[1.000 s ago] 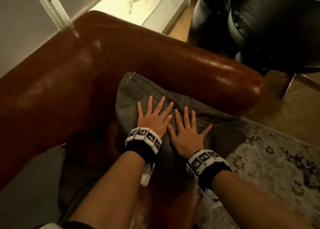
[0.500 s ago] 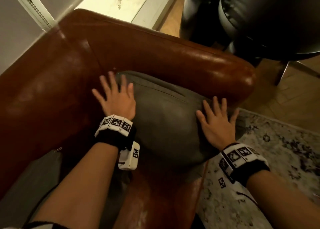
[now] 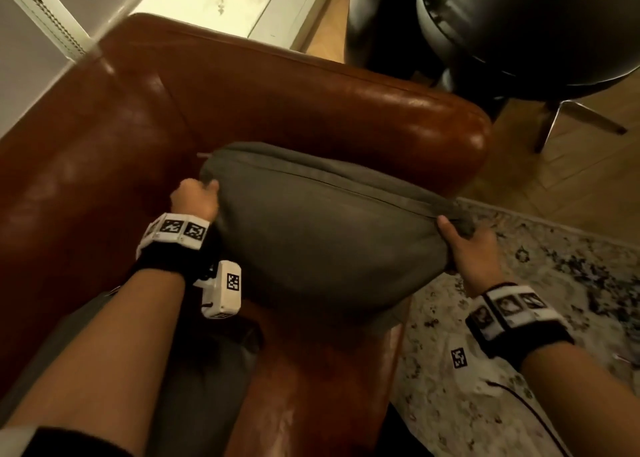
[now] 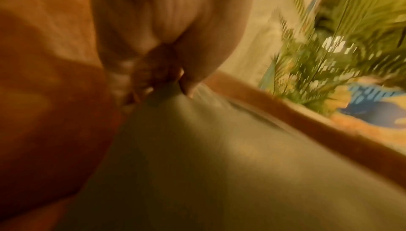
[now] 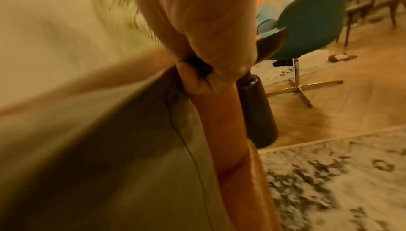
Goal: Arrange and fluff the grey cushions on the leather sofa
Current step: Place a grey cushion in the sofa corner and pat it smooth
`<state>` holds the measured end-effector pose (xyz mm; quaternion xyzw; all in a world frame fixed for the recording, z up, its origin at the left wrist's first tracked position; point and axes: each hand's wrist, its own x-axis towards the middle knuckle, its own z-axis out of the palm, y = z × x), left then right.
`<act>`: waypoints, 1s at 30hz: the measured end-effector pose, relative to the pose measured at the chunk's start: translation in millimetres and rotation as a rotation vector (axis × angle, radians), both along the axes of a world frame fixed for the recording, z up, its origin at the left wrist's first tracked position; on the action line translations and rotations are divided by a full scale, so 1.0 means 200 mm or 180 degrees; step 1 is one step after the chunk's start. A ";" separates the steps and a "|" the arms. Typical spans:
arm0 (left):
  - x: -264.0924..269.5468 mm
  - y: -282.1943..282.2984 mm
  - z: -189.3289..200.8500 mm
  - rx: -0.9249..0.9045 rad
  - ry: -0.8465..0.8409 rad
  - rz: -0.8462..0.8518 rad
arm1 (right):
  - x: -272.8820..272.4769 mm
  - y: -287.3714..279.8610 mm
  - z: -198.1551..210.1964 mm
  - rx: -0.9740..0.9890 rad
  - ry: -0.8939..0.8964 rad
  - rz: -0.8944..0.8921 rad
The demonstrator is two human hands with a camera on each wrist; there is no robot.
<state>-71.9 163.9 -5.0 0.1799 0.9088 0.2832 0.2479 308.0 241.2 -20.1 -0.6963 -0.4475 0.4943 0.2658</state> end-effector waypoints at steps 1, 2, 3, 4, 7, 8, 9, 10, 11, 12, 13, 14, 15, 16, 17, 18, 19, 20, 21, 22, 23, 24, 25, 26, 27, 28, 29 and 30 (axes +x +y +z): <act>0.01 0.02 -0.02 0.0070 -0.0171 0.0073 | 0.01 0.00 -0.04 -0.0065 0.0081 -0.0164; 0.02 0.04 -0.02 0.0237 -0.0284 0.0146 | -0.01 0.00 -0.05 -0.0116 0.0313 -0.0434; 0.02 0.06 -0.02 0.0528 -0.0394 0.0316 | -0.02 -0.01 -0.04 -0.0142 0.0552 -0.0677; 0.02 0.08 -0.01 0.0805 -0.0538 0.0582 | -0.03 -0.01 -0.03 -0.0194 0.0733 -0.0868; 0.00 0.12 0.03 0.1143 -0.0526 0.0914 | -0.02 -0.02 0.04 -0.0153 0.0828 -0.0799; -0.02 0.13 0.04 0.1071 -0.0220 0.0806 | -0.01 -0.02 0.05 -0.0074 0.0804 -0.0733; -0.05 0.13 0.05 0.0951 0.0069 0.0696 | 0.01 -0.01 0.07 0.0003 0.0805 -0.0694; -0.08 0.14 0.06 0.0804 0.0228 0.0578 | 0.03 -0.01 0.08 0.0033 0.0822 -0.0653; -0.10 0.14 0.03 0.0667 0.0269 0.0459 | 0.05 -0.01 0.06 -0.0005 0.0783 -0.0630; -0.12 0.14 -0.01 0.0546 0.0208 0.0329 | 0.06 0.00 0.04 -0.0102 0.0719 -0.0613; -0.12 0.14 -0.05 0.0440 0.0107 0.0240 | 0.06 -0.01 0.02 -0.0215 0.0688 -0.0611; -0.13 0.13 -0.08 0.0411 -0.0026 0.0215 | 0.06 -0.02 0.02 -0.0338 0.0724 -0.0656; -0.13 0.14 -0.10 0.0489 -0.0157 0.0242 | 0.06 -0.02 0.03 -0.0426 0.0798 -0.0705; -0.14 0.14 -0.11 0.0627 -0.0223 0.0271 | 0.06 -0.01 0.03 -0.0445 0.0852 -0.0753; -0.15 0.14 -0.10 0.0755 -0.0262 0.0271 | 0.07 -0.01 0.05 -0.0431 0.0910 -0.0770; -0.16 0.14 -0.10 0.0875 -0.0295 0.0232 | 0.08 -0.01 0.07 -0.0392 0.0935 -0.0733; -0.17 0.13 -0.09 0.0934 -0.0332 0.0227 | 0.08 -0.01 0.07 -0.0361 0.0915 -0.0678; -0.18 0.13 -0.09 0.0993 -0.0364 0.0232 | 0.10 -0.01 0.07 -0.0321 0.0891 -0.0637; -0.17 0.12 -0.09 0.1059 -0.0403 0.0247 | 0.09 -0.02 0.06 -0.0307 0.0869 -0.0642; -0.16 0.11 -0.09 0.1162 -0.0436 0.0274 | 0.08 -0.03 0.06 -0.0295 0.0833 -0.0674; -0.15 0.11 -0.08 0.1263 -0.0475 0.0339 | 0.06 -0.03 0.05 -0.0319 0.0839 -0.0724; -0.13 0.12 -0.07 0.1356 -0.0533 0.0461 | 0.05 -0.03 0.05 -0.0347 0.0860 -0.0766; -0.12 0.13 -0.05 0.1426 -0.0637 0.0606 | 0.04 -0.03 0.06 -0.0354 0.0855 -0.0768; -0.12 0.13 -0.04 0.1450 -0.0676 0.0714 | 0.04 -0.02 0.06 -0.0332 0.0825 -0.0708; -0.13 0.13 -0.03 0.1393 -0.0587 0.0713 | 0.05 -0.02 0.06 -0.0284 0.0775 -0.0621; -0.15 0.13 -0.03 0.1309 -0.0437 0.0609 | 0.07 -0.01 0.05 -0.0240 0.0653 -0.0561; -0.16 0.12 -0.03 0.1200 -0.0279 0.0504 | 0.08 -0.02 0.05 -0.0237 0.0528 -0.0515; -0.16 0.12 -0.03 0.1103 -0.0119 0.0387 | 0.09 -0.02 0.04 -0.0255 0.0380 -0.0496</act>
